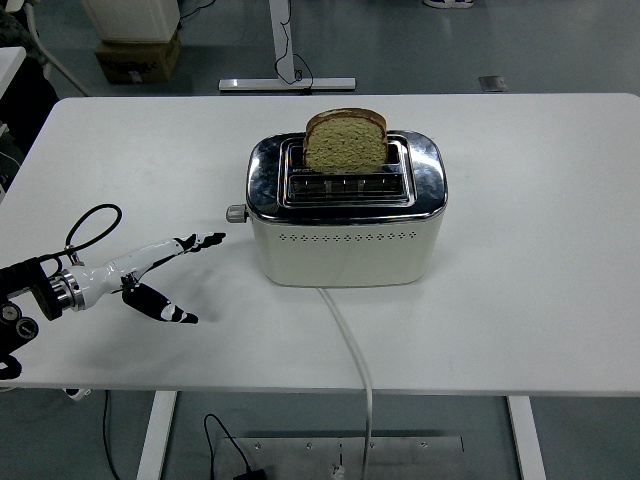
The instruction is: Press down toaster
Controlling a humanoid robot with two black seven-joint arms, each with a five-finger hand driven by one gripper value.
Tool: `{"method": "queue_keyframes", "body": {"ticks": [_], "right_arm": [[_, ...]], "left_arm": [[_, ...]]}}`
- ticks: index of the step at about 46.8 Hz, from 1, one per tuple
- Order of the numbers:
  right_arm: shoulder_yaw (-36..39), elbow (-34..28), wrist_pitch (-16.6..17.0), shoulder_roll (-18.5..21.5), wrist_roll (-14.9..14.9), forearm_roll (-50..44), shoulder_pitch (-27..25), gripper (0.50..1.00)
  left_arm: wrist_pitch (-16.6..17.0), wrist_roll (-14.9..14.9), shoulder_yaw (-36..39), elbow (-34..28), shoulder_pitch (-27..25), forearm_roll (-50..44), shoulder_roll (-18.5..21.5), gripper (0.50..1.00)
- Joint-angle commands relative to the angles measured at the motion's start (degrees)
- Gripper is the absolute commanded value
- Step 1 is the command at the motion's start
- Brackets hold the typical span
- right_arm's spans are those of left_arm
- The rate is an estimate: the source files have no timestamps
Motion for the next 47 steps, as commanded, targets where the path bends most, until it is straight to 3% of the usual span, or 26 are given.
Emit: {"method": "queue_keyframes", "body": {"ticks": [1, 18, 47], "right_arm": [[0.0, 0.0, 0.0, 0.0, 0.0, 0.0, 0.0, 0.998], [0.0, 0.0, 0.0, 0.0, 0.0, 0.0, 0.0, 0.998], [0.0, 0.0, 0.0, 0.0, 0.0, 0.0, 0.0, 0.998]], "left_arm": [[0.0, 0.0, -0.1, 0.0, -0.5, -4.2, 0.4, 1.000], [0.0, 0.2, -0.8, 0.0, -1.9, -15.7, 0.9, 1.000], [-0.2, 0.2, -8.9, 2.5, -2.9, -39.2, 0.4, 1.000]]}}
